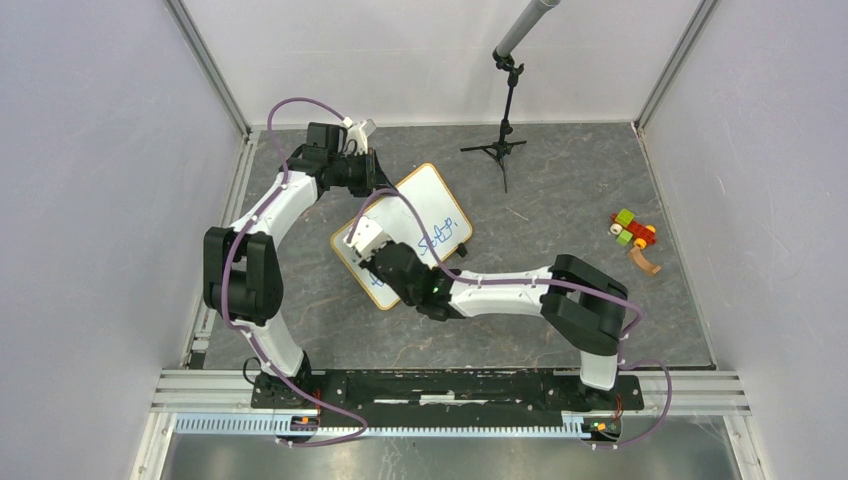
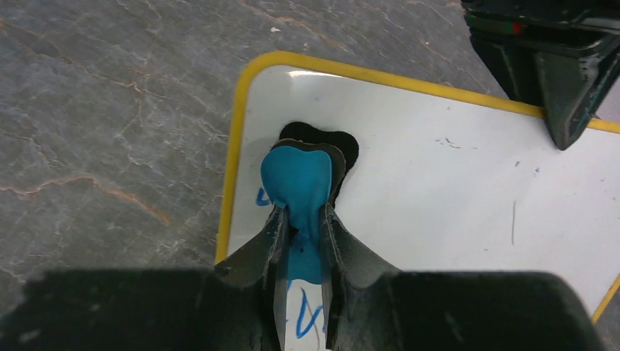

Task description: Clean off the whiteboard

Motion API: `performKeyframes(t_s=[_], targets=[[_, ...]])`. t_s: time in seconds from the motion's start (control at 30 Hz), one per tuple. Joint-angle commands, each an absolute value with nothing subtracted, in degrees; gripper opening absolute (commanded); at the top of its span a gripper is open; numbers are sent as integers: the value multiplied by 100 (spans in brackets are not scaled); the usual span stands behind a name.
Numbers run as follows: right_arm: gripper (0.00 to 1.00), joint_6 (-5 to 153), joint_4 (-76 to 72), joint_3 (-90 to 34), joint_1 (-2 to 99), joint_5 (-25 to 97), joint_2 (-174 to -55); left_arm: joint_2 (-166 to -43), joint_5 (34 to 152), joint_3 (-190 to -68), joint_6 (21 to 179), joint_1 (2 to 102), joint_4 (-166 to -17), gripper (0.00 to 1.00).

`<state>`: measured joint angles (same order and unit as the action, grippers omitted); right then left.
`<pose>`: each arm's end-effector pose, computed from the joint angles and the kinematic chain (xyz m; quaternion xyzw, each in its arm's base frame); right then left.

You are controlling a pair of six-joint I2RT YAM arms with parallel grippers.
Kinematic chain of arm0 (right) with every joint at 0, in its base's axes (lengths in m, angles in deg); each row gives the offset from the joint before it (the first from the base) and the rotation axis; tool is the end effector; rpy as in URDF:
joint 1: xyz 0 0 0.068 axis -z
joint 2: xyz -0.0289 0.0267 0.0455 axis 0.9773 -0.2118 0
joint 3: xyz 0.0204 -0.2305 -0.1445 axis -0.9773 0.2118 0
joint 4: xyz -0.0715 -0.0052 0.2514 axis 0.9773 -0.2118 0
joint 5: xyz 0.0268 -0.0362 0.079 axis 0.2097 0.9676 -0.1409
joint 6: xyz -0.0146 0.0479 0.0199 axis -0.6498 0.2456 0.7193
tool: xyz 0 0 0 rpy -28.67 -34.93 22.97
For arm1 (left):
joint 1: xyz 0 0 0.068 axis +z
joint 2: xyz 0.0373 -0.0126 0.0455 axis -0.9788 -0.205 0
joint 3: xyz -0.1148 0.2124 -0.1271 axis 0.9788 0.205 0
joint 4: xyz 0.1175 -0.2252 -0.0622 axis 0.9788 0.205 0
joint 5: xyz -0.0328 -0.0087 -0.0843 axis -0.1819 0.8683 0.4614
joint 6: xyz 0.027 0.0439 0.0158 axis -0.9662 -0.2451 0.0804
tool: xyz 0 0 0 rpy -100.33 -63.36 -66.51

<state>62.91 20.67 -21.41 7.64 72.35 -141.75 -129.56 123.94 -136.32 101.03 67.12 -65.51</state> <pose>0.1628 0.3998 0.2222 -0.3559 0.7120 0.1406 0.5888 0.3795 -0.0970 0.2678 0.1178 0.8725 -0.3761 0.2888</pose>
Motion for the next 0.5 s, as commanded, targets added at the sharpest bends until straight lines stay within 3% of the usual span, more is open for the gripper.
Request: performKeyframes(t_s=[0.0, 0.47], targets=[[22, 6412, 2102, -2377, 635, 6888, -14393, -12760, 12444, -13655, 10209, 6617, -6282, 2], [22, 6788, 2167, -1632, 1184, 7284, -13817, -12754, 12444, -13655, 10205, 6613, -6281, 2]])
